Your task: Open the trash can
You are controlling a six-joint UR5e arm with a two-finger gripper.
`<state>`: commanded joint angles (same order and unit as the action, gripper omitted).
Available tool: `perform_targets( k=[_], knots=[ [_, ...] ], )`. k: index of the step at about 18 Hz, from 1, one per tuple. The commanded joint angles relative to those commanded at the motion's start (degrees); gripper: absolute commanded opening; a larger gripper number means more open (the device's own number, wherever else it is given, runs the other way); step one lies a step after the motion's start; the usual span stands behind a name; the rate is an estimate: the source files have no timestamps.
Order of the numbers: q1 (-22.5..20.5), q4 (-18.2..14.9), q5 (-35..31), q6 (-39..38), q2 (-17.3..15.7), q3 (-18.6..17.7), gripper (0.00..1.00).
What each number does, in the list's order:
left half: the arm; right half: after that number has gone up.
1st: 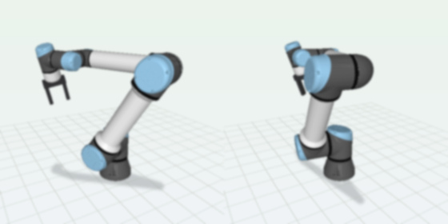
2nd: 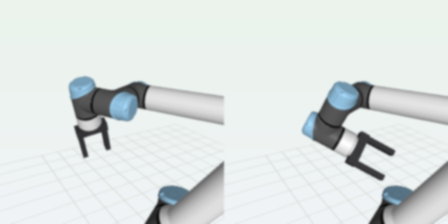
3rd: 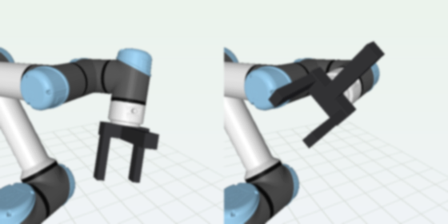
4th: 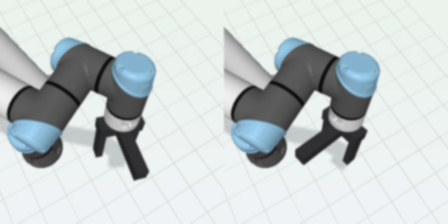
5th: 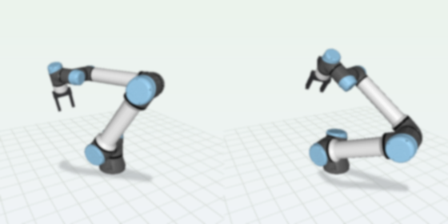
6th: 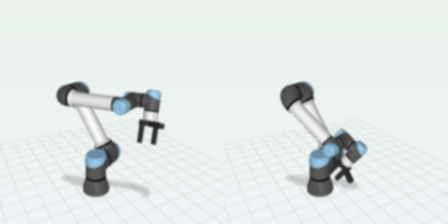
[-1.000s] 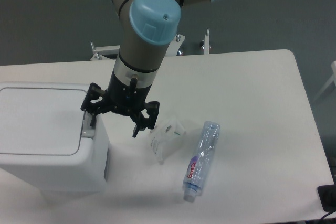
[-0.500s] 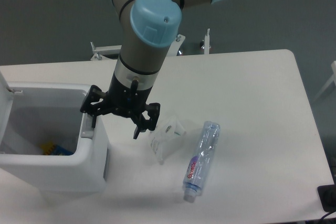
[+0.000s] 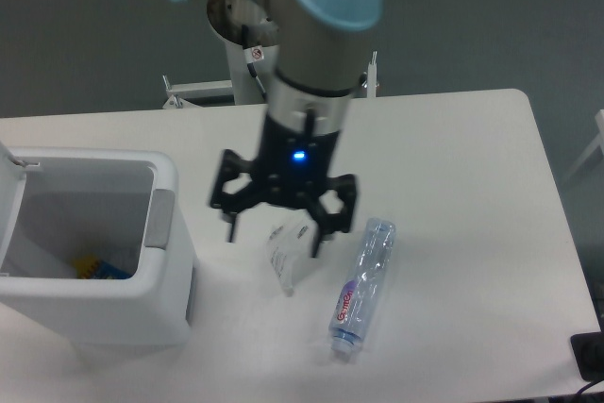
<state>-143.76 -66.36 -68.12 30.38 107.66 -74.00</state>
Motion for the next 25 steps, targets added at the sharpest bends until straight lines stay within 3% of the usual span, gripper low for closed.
perform_targets(
  k=[5, 7, 11, 13, 19, 25],
  knots=[
    [-6.08, -0.09, -0.09, 10.20, 0.27, -1.94, 1.00],
    [-8.80, -0.18, -1.13, 18.00, 1.06, -2.73, 1.00],
    [-9.78, -0.62, -15.61, 28.39, 5.70, -2.73, 1.00],
    [-11.36, -0.70, -19.15, 32.35, 7.64, -2.73, 1.00],
    [-14.96, -0.79, -20.04, 42.19, 9.06, -4.04, 1.00],
    [-14.97, -0.61, -19.95, 42.92, 9.94, -4.49, 1.00]
  ],
)
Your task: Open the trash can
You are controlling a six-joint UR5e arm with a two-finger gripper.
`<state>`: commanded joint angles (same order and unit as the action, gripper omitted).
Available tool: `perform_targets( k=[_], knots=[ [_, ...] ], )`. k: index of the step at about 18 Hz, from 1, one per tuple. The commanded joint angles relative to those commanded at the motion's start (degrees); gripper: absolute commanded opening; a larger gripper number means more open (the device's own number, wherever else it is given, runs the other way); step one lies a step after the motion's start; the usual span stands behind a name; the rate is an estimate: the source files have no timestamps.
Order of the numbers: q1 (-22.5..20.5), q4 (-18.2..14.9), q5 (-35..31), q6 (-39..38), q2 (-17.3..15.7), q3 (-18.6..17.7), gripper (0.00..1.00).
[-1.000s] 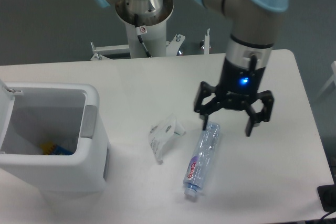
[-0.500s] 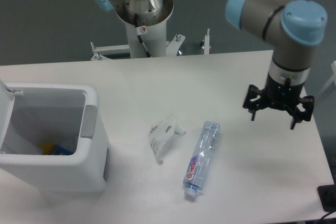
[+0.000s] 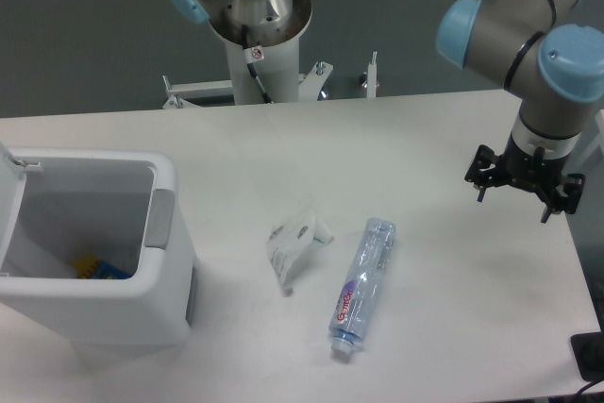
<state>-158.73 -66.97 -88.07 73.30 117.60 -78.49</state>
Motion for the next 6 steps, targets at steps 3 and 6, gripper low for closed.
perform_targets(
  k=[3, 6],
  knots=[
    [0.35, 0.52, -0.17, 1.14, 0.17, -0.52, 1.00],
    [0.44, 0.79, -2.72, 2.63, 0.18, -0.88, 1.00]
  ],
)
